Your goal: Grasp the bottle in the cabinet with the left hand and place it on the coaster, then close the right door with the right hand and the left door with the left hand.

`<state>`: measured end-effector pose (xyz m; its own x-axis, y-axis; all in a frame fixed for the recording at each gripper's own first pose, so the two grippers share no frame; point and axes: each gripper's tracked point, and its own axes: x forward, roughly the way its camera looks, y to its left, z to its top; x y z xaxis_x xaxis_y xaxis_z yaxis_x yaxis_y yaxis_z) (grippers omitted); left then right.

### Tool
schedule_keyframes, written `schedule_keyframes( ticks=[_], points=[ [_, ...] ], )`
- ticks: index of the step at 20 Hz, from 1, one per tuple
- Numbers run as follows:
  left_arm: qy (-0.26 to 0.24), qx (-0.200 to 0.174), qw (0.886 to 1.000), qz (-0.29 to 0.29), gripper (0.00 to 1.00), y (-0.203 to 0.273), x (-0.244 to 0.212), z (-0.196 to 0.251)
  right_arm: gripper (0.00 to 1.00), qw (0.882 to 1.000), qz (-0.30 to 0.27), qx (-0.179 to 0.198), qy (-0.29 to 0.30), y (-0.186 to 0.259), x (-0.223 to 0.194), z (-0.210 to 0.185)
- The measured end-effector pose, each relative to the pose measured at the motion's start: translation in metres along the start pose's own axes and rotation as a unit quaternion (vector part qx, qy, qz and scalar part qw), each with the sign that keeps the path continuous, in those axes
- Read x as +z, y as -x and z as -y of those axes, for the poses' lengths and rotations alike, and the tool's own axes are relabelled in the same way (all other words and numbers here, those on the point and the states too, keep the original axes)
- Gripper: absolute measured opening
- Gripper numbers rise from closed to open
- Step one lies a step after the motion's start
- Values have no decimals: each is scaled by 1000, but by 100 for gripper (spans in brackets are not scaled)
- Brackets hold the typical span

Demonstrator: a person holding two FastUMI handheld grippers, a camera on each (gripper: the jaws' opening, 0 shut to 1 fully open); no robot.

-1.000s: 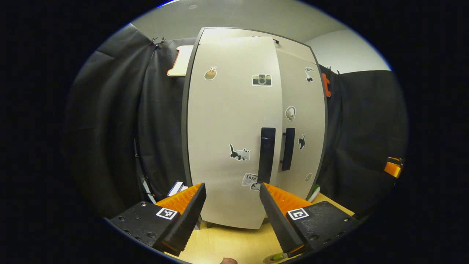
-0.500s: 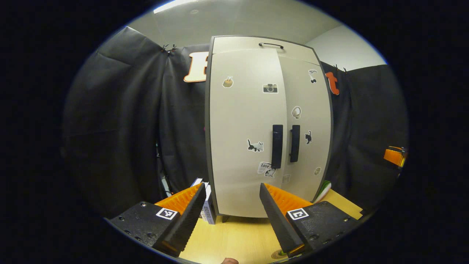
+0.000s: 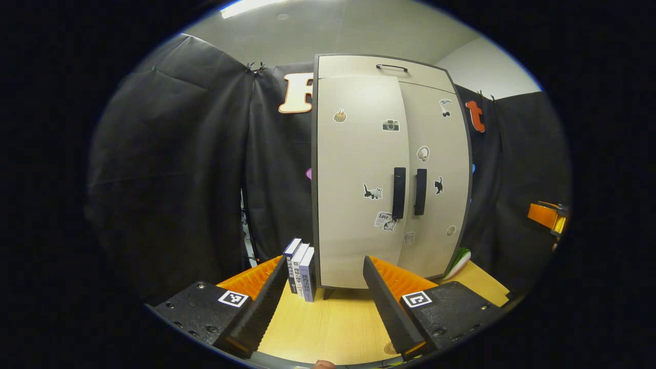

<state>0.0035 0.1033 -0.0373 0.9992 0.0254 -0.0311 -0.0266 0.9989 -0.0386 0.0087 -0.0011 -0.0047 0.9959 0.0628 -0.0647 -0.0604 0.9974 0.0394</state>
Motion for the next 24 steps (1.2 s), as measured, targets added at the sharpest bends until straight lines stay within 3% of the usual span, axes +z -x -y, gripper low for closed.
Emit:
schedule_keyframes(
  ticks=[5,11,14,15,18,19,20,24],
  points=[
    [-19,-7,1000,12,93,-10,13,-5,96,1000,13,-19,14,-1,5,-14],
    [-24,-46,998,25,93,-26,21,7,96,996,29,-50,61,-2,12,-14],
    [-10,-75,997,26,93,-33,20,22,96,994,23,-70,77,1,6,-15],
    [-4,-79,997,24,93,-34,19,23,92,994,19,-75,77,3,4,-16],
    [8,-94,995,26,92,-39,27,25,96,992,25,-89,83,5,12,-22],
    [5,-101,994,29,92,-39,32,25,92,991,27,-95,88,7,15,-24],
    [0,-103,994,33,93,-39,36,22,96,990,30,-99,93,8,17,-27],
    [-2,-102,994,48,92,-41,51,10,96,990,48,-102,84,10,25,-40]
  ],
)
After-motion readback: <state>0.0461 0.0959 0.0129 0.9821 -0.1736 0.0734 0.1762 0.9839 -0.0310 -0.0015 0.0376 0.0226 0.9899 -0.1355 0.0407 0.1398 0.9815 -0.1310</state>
